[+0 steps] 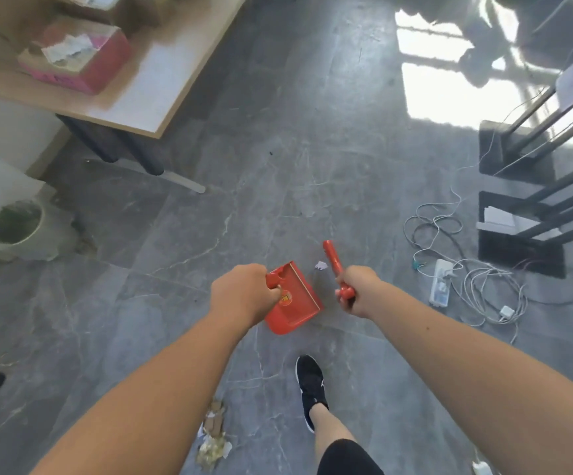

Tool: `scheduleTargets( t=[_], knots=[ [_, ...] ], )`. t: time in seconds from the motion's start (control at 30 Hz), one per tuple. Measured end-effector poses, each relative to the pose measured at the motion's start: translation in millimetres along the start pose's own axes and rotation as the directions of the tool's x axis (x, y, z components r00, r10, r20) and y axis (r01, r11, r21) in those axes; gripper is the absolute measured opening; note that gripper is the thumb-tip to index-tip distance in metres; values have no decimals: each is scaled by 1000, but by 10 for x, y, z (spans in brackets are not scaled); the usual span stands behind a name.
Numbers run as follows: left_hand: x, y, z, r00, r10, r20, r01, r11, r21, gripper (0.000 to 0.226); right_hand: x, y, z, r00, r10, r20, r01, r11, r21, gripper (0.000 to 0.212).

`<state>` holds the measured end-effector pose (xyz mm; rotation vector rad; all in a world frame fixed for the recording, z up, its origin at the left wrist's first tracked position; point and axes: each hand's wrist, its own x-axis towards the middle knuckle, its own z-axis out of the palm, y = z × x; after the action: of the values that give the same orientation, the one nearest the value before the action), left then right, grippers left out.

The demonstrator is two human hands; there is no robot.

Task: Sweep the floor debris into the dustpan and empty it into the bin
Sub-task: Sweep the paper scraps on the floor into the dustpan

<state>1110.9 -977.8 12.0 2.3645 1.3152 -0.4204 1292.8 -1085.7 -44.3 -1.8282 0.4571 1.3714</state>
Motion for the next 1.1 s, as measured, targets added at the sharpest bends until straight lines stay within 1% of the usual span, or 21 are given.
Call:
scheduleTargets(
  t=[0.1, 0.2, 0.37, 0.43, 0.53, 0.63, 0.73, 0.8, 0.83, 0.9, 1.03, 1.1],
  knots=[
    [346, 369, -49, 1000, 11, 20, -11, 1000, -9, 29, 250, -340, -229, 999, 12, -36, -12, 1000, -12, 28],
    [586, 563, -69, 1000, -6, 27, 7, 1000, -30, 31, 475, -583, -321, 998, 17, -58, -18, 1000, -21, 34],
    [798, 572, -87, 999, -39, 27, 40, 998, -47, 37, 720, -831, -170, 997, 26, -71, -30, 997, -68, 45],
    [852, 508, -104, 998, -61, 21, 62, 996, -58, 36, 752, -862, -61, 999, 6, -40, -11, 994, -110, 43],
    [873, 339, -153, 994, -105, 28, 108, 990, -90, 35, 764, -809, 185, 1000, 8, 1, -8, 974, -227, 21],
    [859, 100, -188, 991, -133, 19, 134, 987, -90, 36, 802, -656, 513, 998, -43, 36, 53, 937, -344, 12],
    [799, -165, -180, 984, -179, 22, 180, 979, -98, 34, 776, -480, 757, 1000, -12, 14, 16, 947, -322, 15],
    [666, -408, -154, 974, -227, 19, 228, 966, -124, 36, 708, -370, 941, 999, -3, 52, 21, 940, -340, 18],
    [627, -481, -151, 973, -230, 11, 230, 965, -125, 37, 690, -353, 992, 998, -1, 65, 23, 936, -351, 18],
    [445, -714, -121, 967, -255, 18, 255, 959, -125, 38, 627, -225, 1135, 999, 4, 38, 10, 934, -356, 22],
    [52, -1162, -9, 956, -292, 0, 290, 947, -138, 27, 474, 109, 1447, 998, 31, 63, -4, 921, -388, 30],
    [-140, -1364, 57, 955, -296, -20, 291, 947, -133, 24, 408, 274, 1598, 997, 36, 74, -3, 916, -400, 39]
  ],
)
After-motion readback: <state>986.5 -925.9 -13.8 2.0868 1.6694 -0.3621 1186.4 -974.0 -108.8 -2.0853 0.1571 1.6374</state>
